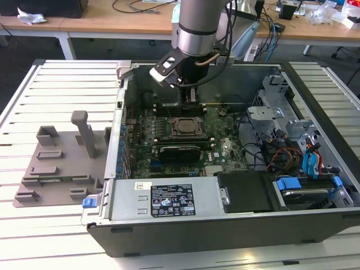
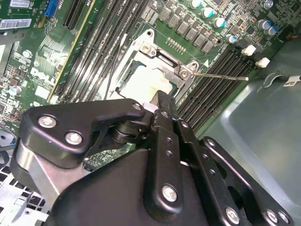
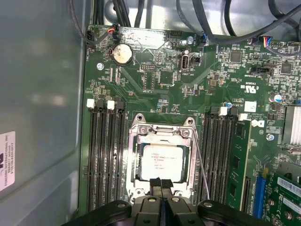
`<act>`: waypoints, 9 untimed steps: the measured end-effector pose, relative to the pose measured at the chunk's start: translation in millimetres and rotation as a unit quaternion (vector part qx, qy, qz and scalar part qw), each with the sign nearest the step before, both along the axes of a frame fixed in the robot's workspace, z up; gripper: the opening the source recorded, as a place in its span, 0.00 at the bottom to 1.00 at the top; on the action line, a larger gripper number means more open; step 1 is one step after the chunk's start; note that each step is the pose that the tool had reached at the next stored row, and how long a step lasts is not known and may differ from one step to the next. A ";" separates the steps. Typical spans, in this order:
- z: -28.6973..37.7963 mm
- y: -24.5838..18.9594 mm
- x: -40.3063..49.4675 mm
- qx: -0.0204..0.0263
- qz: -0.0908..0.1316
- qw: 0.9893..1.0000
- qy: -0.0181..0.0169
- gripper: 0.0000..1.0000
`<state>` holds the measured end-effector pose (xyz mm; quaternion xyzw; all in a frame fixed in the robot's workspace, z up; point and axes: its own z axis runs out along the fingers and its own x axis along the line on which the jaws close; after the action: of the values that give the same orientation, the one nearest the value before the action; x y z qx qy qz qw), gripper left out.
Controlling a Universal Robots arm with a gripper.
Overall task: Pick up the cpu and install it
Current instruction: 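Close the cpu cover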
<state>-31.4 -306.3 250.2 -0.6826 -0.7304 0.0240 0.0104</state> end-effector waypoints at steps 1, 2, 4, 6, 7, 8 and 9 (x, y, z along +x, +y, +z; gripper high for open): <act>1.1 0.0 0.0 0.000 0.000 1.000 0.000 0.11; 2.9 0.0 0.0 0.000 0.000 1.000 0.000 0.11; 6.6 0.0 0.0 0.000 0.000 1.000 0.000 0.11; 9.9 0.0 0.0 0.000 0.000 1.000 0.000 0.11; 11.0 0.0 0.0 0.000 0.000 1.000 0.000 0.11; 12.0 0.0 0.0 0.000 0.000 1.000 0.000 0.11; 12.7 0.0 0.0 0.000 0.000 1.000 0.000 0.11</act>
<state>-31.4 -306.3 262.9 -0.6826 -0.7304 0.0241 0.0104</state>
